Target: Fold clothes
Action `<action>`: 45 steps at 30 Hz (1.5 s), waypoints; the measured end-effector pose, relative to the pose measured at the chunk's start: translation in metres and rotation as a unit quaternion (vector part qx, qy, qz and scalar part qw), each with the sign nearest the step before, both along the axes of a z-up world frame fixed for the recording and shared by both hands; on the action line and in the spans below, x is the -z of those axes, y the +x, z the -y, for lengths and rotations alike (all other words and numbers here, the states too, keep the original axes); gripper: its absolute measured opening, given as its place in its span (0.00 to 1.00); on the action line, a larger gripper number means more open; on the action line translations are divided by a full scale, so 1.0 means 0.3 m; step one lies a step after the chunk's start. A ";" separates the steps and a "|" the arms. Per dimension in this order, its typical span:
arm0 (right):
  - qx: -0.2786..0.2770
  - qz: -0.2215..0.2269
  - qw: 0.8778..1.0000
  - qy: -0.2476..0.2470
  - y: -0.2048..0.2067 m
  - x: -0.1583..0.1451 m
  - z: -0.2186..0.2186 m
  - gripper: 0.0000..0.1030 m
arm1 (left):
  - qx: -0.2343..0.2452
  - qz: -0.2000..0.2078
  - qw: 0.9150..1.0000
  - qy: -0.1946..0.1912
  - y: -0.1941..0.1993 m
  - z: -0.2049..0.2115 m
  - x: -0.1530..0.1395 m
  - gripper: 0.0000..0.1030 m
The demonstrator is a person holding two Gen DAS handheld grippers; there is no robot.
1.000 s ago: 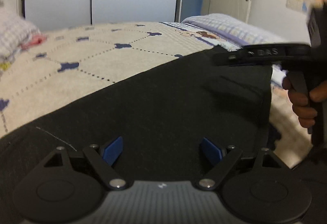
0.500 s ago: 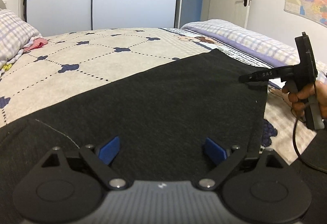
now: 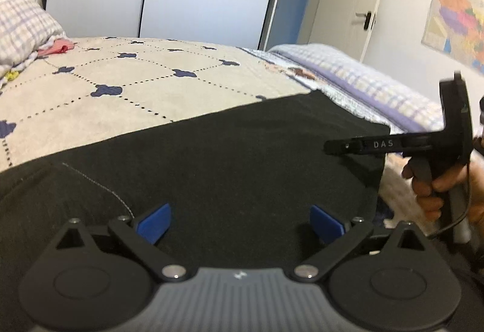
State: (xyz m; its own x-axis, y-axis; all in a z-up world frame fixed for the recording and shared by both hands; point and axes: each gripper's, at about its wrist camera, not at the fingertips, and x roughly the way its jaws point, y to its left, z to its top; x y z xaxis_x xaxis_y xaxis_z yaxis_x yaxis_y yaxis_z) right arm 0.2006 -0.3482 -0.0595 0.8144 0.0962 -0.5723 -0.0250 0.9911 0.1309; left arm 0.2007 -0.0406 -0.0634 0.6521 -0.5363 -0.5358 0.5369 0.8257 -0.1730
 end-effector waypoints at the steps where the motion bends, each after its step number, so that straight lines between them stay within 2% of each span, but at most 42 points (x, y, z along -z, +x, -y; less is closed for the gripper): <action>1: -0.003 -0.009 1.000 -0.006 0.006 0.002 0.003 0.55 | 0.005 0.002 1.000 0.006 -0.003 0.006 0.001 0.97; 3: 0.004 -0.025 1.000 -0.014 0.008 -0.006 0.011 0.55 | 0.013 0.001 1.000 0.007 -0.006 0.006 0.000 0.97; 5: 0.015 -0.034 0.999 -0.016 0.009 -0.022 0.009 0.55 | 0.018 -0.010 1.000 -0.009 0.001 -0.020 -0.013 0.97; 7: 0.013 -0.040 0.999 -0.014 0.008 -0.046 -0.005 0.55 | 0.004 -0.020 0.999 -0.031 0.008 -0.067 -0.041 0.97; 10: -0.035 -0.038 0.999 -0.010 0.025 -0.086 -0.047 0.55 | -0.042 -0.007 0.997 -0.060 0.003 -0.157 -0.102 0.97; 12: -0.078 -0.034 0.996 -0.026 0.056 -0.120 -0.083 0.55 | -0.077 0.015 0.995 -0.063 -0.012 -0.219 -0.138 0.98; 15: -0.160 -0.035 0.984 -0.068 0.139 -0.174 -0.144 0.55 | -0.144 0.033 0.989 -0.020 -0.029 -0.304 -0.173 0.98; 18: -0.228 -0.051 0.969 -0.083 0.237 -0.217 -0.201 0.55 | -0.216 0.044 0.975 0.039 -0.048 -0.381 -0.191 0.99; 20: -0.262 -0.064 0.959 -0.087 0.297 -0.227 -0.236 0.55 | -0.248 0.028 0.965 0.077 -0.044 -0.425 -0.179 0.99; 23: -0.298 -0.084 0.944 -0.111 0.386 -0.215 -0.295 0.55 | -0.283 -0.008 0.955 0.088 -0.031 -0.484 -0.149 0.99; 26: -0.326 -0.102 0.929 -0.143 0.451 -0.176 -0.358 0.55 | -0.302 -0.043 0.950 0.070 -0.035 -0.543 -0.134 0.99; 30: -0.369 -0.128 0.909 -0.148 0.502 -0.128 -0.426 0.55 | -0.327 -0.072 0.942 0.031 -0.058 -0.631 -0.125 0.99; 33: -0.388 -0.144 0.896 -0.160 0.534 -0.105 -0.446 0.55 | -0.340 -0.115 0.933 -0.002 -0.038 -0.676 -0.086 0.94; 36: -0.390 -0.163 0.894 -0.147 0.568 -0.091 -0.439 0.56 | -0.343 -0.132 0.930 -0.021 -0.026 -0.702 -0.061 0.85; 37: -0.388 -0.168 0.895 -0.143 0.574 -0.089 -0.436 0.56 | -0.341 -0.131 0.930 -0.030 -0.024 -0.709 -0.057 0.78; 38: -0.388 -0.170 0.895 -0.142 0.570 -0.089 -0.438 0.56 | -0.336 -0.131 0.932 -0.043 -0.024 -0.717 -0.052 0.66; 40: -0.395 -0.165 0.892 -0.147 0.545 -0.092 -0.452 0.42 | -0.328 -0.125 0.935 -0.053 -0.023 -0.718 -0.046 0.51; 41: -0.398 -0.162 0.890 -0.150 0.532 -0.094 -0.459 0.22 | -0.325 -0.117 0.937 -0.050 -0.025 -0.711 -0.047 0.47; 42: -0.401 -0.156 0.888 -0.159 0.518 -0.095 -0.468 0.08 | -0.322 -0.102 0.941 -0.033 -0.031 -0.693 -0.056 0.46; 44: -0.405 -0.126 0.884 -0.197 0.481 -0.100 -0.492 0.03 | -0.324 -0.068 0.944 -0.009 -0.040 -0.664 -0.074 0.40; 45: -0.400 -0.109 0.885 -0.211 0.469 -0.104 -0.502 0.03 | -0.325 -0.052 0.944 0.000 -0.045 -0.653 -0.083 0.39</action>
